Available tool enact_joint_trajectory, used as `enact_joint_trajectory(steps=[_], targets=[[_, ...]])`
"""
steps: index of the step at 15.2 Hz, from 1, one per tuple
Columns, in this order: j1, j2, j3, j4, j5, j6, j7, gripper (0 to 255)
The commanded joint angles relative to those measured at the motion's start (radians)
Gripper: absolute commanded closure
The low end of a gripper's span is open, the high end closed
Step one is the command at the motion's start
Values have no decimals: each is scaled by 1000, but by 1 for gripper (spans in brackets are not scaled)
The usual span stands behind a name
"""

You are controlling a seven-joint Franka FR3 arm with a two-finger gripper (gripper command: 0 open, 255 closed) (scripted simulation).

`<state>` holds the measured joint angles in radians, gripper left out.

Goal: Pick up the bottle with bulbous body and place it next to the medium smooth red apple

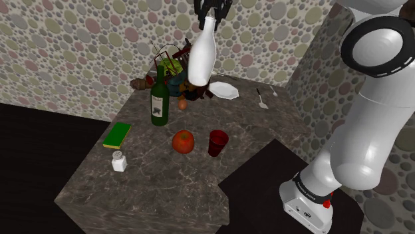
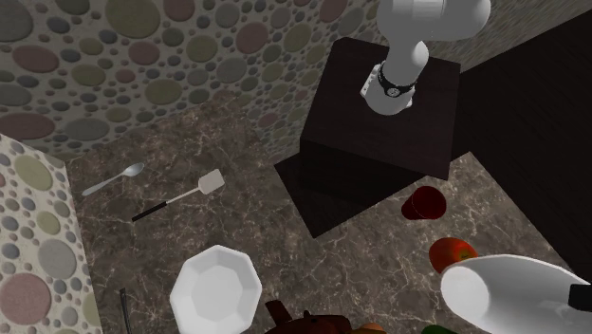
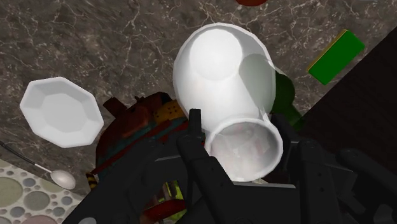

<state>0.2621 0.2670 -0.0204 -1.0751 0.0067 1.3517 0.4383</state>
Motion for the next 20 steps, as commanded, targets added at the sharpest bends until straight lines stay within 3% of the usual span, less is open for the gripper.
enact_joint_trajectory(steps=[1,20], targets=[[2,-23,1,-61,-1,39,2,255],[4,-123,1,-463,-3,341,3,255]])
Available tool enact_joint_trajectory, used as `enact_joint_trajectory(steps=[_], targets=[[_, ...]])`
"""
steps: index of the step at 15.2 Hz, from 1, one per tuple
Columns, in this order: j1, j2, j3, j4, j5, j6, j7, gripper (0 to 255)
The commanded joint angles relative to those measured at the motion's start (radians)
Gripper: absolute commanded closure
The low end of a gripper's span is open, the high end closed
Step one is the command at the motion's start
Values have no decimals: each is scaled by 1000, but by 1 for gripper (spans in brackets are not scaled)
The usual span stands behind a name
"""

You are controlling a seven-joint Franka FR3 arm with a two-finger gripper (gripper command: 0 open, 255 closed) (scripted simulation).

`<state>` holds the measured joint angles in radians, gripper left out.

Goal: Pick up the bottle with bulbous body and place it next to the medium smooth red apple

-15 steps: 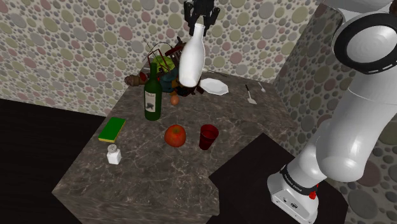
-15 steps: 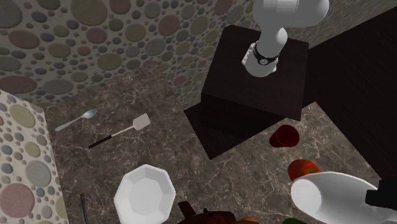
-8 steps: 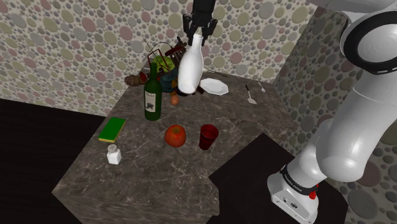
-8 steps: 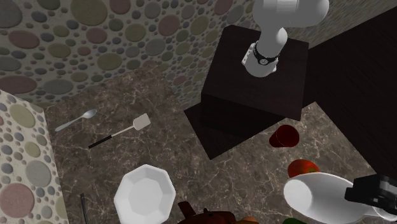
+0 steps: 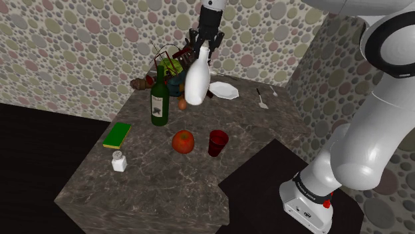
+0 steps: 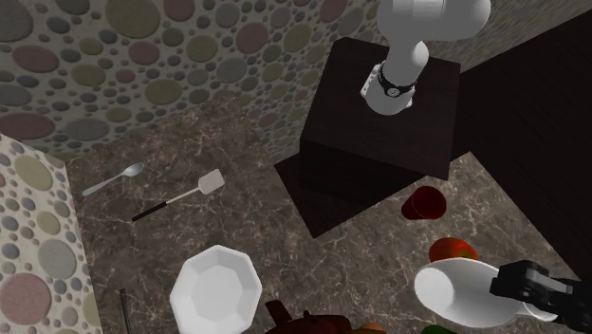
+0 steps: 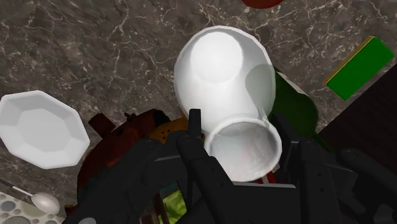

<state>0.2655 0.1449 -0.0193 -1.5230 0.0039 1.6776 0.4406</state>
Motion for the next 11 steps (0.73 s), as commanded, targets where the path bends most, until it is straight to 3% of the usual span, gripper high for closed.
enact_joint_trajectory(steps=[1,11], targets=[[0,-3,0,-31,0,29,1,255],[1,-6,0,-170,0,165,0,255]])
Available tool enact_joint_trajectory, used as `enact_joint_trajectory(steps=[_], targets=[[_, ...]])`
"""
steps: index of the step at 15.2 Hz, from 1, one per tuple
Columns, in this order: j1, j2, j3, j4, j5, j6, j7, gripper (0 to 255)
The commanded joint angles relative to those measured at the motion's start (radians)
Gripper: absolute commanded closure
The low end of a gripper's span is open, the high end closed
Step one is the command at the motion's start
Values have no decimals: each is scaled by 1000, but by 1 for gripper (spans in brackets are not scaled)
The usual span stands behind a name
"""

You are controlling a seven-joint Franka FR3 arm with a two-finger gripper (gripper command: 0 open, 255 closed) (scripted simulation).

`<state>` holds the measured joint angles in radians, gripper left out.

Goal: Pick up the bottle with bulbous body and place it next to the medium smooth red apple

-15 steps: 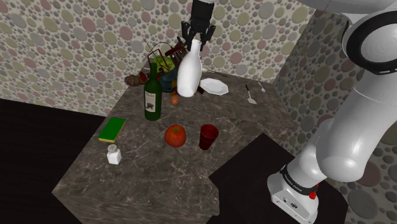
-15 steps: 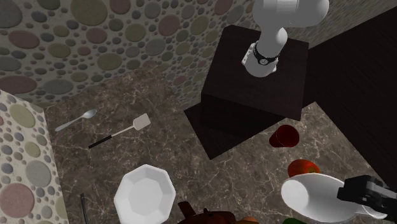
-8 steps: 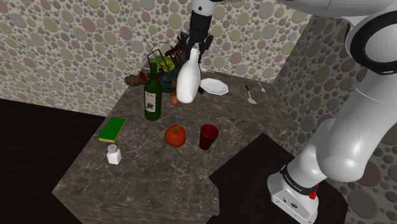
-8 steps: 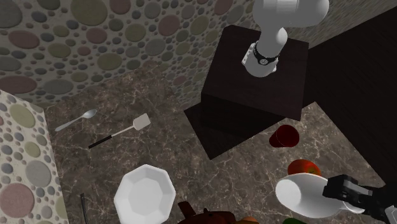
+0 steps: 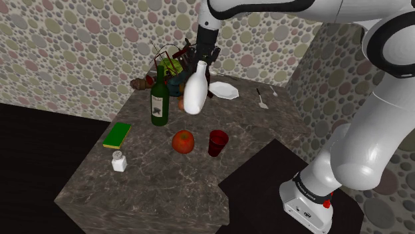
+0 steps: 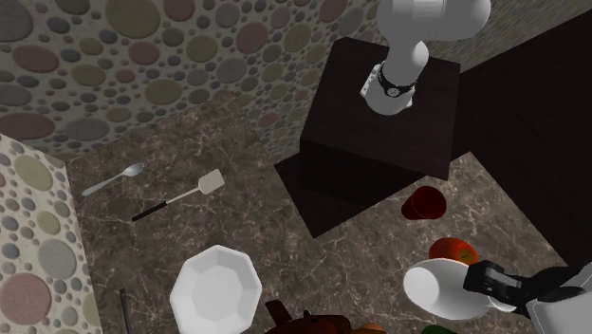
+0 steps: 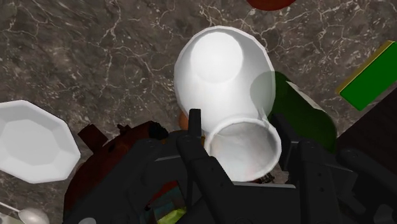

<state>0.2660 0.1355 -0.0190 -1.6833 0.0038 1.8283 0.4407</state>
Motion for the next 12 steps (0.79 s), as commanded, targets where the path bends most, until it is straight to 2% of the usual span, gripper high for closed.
enact_joint_trajectory(steps=[1,12], targets=[[0,4,0,-22,0,28,0,255],[0,29,0,-139,1,169,0,255]])
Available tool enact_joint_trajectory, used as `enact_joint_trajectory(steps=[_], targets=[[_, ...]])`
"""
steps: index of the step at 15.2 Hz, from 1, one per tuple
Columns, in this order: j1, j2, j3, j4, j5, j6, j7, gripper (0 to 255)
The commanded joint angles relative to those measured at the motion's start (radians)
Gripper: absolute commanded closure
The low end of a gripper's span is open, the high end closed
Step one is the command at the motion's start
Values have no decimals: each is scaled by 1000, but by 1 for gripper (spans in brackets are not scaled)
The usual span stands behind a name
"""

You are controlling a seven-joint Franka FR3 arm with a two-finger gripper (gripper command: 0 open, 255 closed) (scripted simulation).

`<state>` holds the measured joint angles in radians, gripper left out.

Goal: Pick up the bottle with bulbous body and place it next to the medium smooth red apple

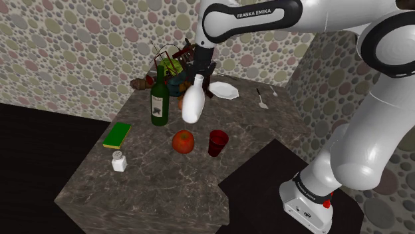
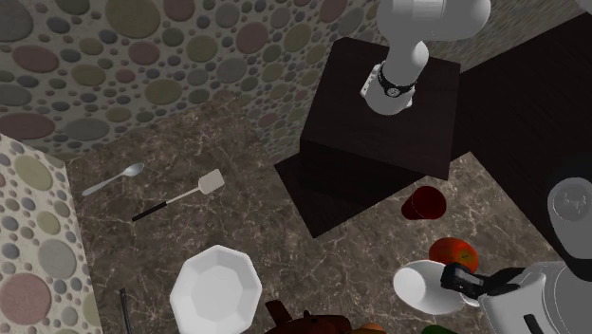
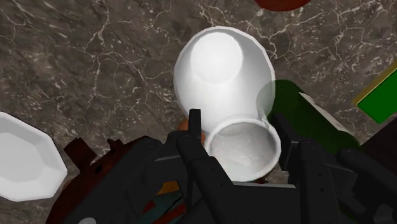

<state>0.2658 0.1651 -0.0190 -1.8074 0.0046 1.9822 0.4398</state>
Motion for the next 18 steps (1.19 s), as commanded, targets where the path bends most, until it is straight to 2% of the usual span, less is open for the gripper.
enact_joint_trajectory(steps=[1,9,17,18], targets=[[0,3,0,-24,0,27,1,255],[0,40,1,-92,1,132,0,255],[0,40,1,-92,1,132,0,255],[0,40,1,-92,1,132,0,0]])
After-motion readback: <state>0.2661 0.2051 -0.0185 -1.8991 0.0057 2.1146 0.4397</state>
